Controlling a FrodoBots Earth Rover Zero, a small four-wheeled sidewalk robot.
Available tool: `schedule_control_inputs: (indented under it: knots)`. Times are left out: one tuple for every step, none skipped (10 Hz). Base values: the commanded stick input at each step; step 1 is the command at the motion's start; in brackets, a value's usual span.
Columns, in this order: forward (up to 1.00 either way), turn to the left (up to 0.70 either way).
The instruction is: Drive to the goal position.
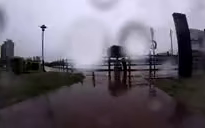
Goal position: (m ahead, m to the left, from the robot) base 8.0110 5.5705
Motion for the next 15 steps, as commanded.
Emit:
schedule_control_inputs:
  knots:
    - [1.00,0.00]
    - [1.00,0.00]
    - [1.00,0.00]
    - [1.00,0.00]
    - [1.00,0.00]
    - [1.00,0.00]
    - [1.00,0.00]
    - [1.00,0.00]
    - [1.00,0.00]
    - [1.00,0.00]
    - [1.00,0.00]
    - [1.00,0.00]
    - [1.00,0.00]
    - [1.00,0.00]
    - [1.00,0.00]
